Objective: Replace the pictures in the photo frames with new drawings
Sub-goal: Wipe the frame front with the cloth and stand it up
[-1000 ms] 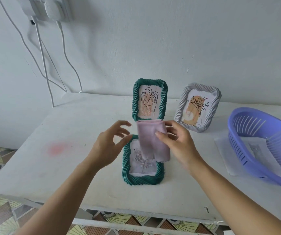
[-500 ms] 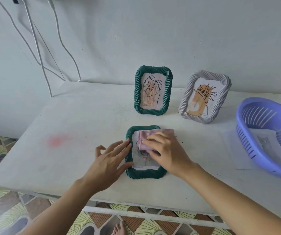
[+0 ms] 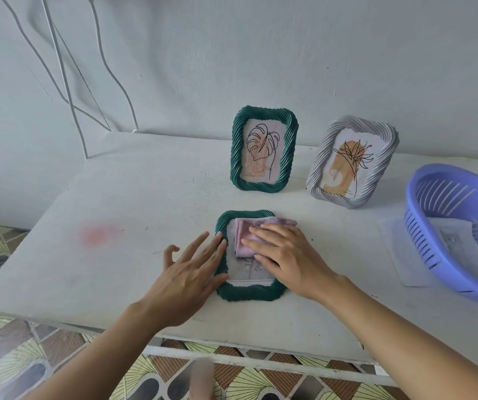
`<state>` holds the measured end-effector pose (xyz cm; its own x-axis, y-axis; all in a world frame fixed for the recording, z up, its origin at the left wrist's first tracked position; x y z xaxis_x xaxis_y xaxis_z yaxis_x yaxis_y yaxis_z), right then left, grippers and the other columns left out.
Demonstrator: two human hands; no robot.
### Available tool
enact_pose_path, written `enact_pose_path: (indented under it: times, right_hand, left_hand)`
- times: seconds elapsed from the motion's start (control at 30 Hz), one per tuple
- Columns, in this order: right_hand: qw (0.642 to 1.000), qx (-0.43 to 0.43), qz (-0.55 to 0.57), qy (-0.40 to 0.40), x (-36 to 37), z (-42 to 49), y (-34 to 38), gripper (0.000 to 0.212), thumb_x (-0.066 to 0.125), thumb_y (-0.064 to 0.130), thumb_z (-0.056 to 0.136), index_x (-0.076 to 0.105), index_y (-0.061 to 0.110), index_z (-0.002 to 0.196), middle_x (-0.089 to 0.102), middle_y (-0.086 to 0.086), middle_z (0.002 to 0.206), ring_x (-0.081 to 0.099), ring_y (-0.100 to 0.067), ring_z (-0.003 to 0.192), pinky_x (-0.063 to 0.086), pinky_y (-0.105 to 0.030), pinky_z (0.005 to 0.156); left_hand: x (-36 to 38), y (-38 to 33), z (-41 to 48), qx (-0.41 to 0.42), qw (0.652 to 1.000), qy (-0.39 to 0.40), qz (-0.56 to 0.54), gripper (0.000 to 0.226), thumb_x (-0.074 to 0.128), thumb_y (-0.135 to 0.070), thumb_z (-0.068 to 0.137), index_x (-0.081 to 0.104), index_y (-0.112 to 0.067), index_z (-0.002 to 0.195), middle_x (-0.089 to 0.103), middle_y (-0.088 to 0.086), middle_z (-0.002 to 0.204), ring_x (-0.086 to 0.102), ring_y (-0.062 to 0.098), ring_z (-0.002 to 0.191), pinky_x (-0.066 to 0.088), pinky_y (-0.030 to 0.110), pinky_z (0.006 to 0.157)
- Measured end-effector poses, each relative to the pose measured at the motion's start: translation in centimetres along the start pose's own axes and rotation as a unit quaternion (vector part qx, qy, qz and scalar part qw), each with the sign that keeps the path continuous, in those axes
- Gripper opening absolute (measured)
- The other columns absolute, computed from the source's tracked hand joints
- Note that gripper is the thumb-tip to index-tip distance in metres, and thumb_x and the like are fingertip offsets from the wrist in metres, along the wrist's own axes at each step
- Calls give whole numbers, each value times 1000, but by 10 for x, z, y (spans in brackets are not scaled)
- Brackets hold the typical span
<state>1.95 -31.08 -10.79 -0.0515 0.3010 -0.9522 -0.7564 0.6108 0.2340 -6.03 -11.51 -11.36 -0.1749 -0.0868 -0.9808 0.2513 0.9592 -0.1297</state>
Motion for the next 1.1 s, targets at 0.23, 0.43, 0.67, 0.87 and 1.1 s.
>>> enact_pose_path:
  times: [0.23,0.43,0.67,0.87,1.1]
  right_hand:
    - [999,29,-44,13,7,8,1,39,44,34,101,50,34,140,47,2,149,35,-24,141,34,-47,109]
    - [997,45,-69,-13,6,16,6,39,49,35,99,52,36,138,54,5,141,48,-21,127,39,-43,97]
    - [995,83,-32,-38,5,26,5,36,55,35,97,62,29,132,58,1,137,51,-24,118,42,-44,100]
    - [994,80,-60,-53,5,29,13,31,59,34,95,65,33,126,60,2,133,52,-23,112,42,-43,87]
    - [998,39,-6,-55,7,18,22,25,52,35,96,69,32,115,61,8,124,52,-22,109,43,-41,84]
  left_hand:
    - [3,3,4,18,1000,4,-6,82,-15,-75,90,-16,-28,157,-24,-15,162,-24,4,149,3,45,118]
    - [4,1,7,23,999,25,-9,95,10,-86,88,-27,-28,153,-33,-15,159,-32,2,145,-4,46,119]
    - [5,5,8,20,999,28,-3,102,11,-91,82,-22,-28,155,-25,-15,162,-22,4,149,1,49,119]
    - [4,7,9,14,1000,1,-9,104,17,-93,81,-11,-29,158,-16,-16,164,-9,4,152,5,51,116]
    - [4,6,8,8,1000,-11,-2,106,18,-94,80,-9,-28,159,-12,-16,164,-6,5,153,0,50,113]
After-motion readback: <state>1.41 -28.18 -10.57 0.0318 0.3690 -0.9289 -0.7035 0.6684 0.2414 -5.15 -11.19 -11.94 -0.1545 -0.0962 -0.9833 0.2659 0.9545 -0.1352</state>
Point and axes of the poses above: each hand's wrist, its own z-axis towards the middle knuckle, its own x-axis out of the palm, y = z × x, the point moved 5 cm from there along z, towards the middle knuckle
